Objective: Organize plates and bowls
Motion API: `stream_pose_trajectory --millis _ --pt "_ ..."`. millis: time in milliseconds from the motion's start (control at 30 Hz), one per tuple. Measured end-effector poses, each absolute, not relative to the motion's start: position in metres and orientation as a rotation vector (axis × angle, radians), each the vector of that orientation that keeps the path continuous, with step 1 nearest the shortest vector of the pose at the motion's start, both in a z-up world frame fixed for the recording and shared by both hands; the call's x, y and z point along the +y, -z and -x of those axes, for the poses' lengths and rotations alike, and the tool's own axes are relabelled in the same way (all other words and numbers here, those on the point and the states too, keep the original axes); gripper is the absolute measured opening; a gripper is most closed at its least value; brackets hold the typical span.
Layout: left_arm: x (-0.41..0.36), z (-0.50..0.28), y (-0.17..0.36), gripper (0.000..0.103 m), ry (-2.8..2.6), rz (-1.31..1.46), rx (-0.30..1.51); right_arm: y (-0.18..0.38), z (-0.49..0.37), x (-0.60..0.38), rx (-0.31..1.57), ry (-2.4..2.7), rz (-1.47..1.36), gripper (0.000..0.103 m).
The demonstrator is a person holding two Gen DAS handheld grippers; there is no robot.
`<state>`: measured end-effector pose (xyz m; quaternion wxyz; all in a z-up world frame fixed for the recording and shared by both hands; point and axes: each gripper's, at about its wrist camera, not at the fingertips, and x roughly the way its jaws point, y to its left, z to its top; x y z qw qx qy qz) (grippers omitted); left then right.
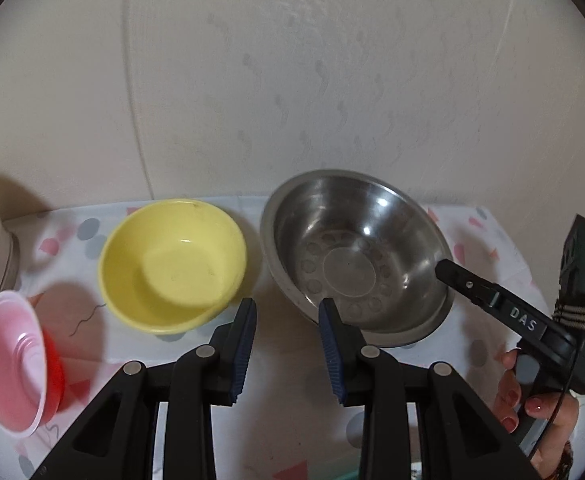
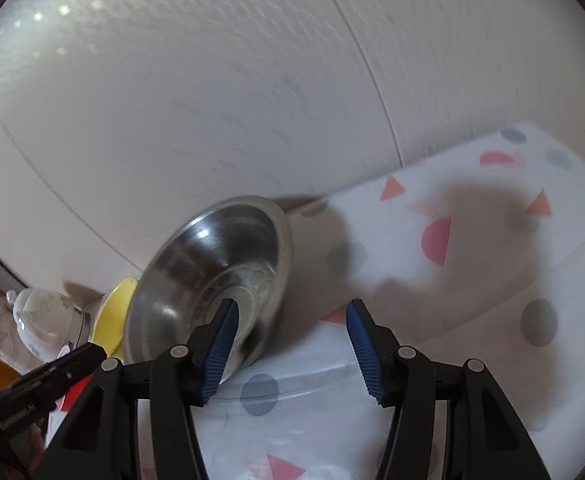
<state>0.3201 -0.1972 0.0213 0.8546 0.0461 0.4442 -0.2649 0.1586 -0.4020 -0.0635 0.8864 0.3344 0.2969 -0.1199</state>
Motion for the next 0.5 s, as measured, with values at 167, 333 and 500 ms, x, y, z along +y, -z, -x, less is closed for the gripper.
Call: stream_pose_trajectory --millis 167,333,500 --pt "-0.212 -0.328 -0.011 0.033 0.579 -0.088 0.985 0.072 -0.165 -0.403 0.619 0.208 -0.723 0.049" --pt "-0.225 -0.330 -0.007 0.033 0.552 -0.133 0.965 0.071 -0.166 -0.400 0.608 0.163 -0.726 0.035" --pt "-0.230 -0.335 -0.002 0.033 0.584 -0.120 0.987 0.069 -0.166 -0.388 0.658 0.195 -0.678 0.031"
